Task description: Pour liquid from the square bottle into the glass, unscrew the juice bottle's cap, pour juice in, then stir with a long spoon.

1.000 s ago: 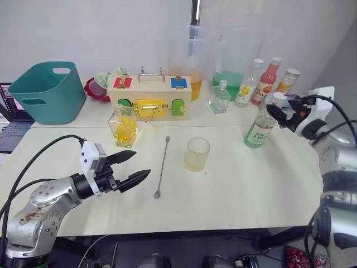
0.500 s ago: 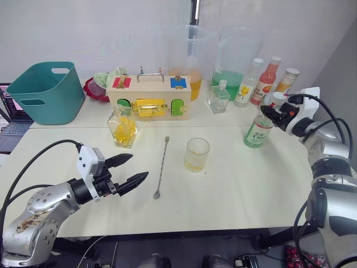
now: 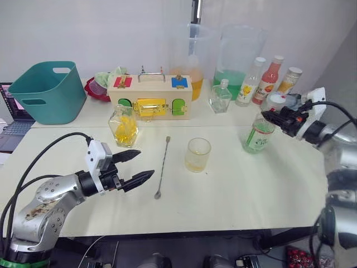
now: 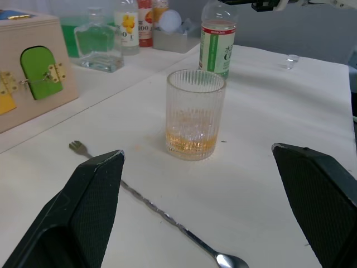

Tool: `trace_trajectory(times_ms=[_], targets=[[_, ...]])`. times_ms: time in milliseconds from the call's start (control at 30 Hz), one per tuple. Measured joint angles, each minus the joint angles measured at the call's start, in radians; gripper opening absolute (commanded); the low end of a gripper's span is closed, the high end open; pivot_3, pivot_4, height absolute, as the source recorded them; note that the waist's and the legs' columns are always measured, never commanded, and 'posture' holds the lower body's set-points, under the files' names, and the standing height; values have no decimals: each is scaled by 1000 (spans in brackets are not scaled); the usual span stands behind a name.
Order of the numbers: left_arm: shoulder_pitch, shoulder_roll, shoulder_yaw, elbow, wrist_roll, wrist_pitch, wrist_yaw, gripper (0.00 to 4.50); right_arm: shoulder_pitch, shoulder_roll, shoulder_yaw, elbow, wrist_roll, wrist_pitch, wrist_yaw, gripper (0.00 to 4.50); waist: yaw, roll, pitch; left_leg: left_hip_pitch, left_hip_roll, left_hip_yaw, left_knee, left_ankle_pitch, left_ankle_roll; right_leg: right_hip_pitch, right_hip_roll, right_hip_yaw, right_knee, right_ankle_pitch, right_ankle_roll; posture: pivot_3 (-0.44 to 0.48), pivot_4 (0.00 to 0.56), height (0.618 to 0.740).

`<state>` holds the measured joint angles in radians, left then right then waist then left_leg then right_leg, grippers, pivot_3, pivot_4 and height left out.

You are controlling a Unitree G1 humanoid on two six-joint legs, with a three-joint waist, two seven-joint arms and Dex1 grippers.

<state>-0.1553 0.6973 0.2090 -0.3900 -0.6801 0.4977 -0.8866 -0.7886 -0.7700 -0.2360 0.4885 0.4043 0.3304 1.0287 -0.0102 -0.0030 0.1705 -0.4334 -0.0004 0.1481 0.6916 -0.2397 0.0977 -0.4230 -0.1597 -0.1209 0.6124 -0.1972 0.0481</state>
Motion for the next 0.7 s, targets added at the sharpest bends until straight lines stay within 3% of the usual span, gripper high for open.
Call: trace_trajectory(times_ms=[200, 367, 533, 700], targets=[[-134, -30, -62, 112, 12, -37, -68, 4500, 264, -32, -24, -524, 206, 252, 28, 1366, 4, 0, 0, 0, 0, 0, 0, 0, 0, 0, 0, 0, 0, 0, 0, 0, 150, 740], [-174, -21, -139, 172, 42, -73, -184, 4500, 384, 0, -13, -885, 394, 429, -70, 1366, 11, 0, 0, 0, 1, 0, 0, 0, 0, -1, -1, 0, -1, 0, 0, 0, 150, 740], [-193, -8, -153, 190, 58, -91, -244, 4500, 412, 78, 19, -1044, 505, 503, -202, 1366, 24, 0, 0, 0, 0, -1, 1, -1, 1, -1, -3, 0, -1, 0, 0, 0, 150, 740], [-179, 9, -149, 186, 71, -110, -259, 4500, 464, 172, 121, -1098, 478, 480, -297, 1366, 26, 0, 0, -1, -1, -1, 1, -2, 1, -1, -3, 0, -1, 0, 0, 0, 150, 740]])
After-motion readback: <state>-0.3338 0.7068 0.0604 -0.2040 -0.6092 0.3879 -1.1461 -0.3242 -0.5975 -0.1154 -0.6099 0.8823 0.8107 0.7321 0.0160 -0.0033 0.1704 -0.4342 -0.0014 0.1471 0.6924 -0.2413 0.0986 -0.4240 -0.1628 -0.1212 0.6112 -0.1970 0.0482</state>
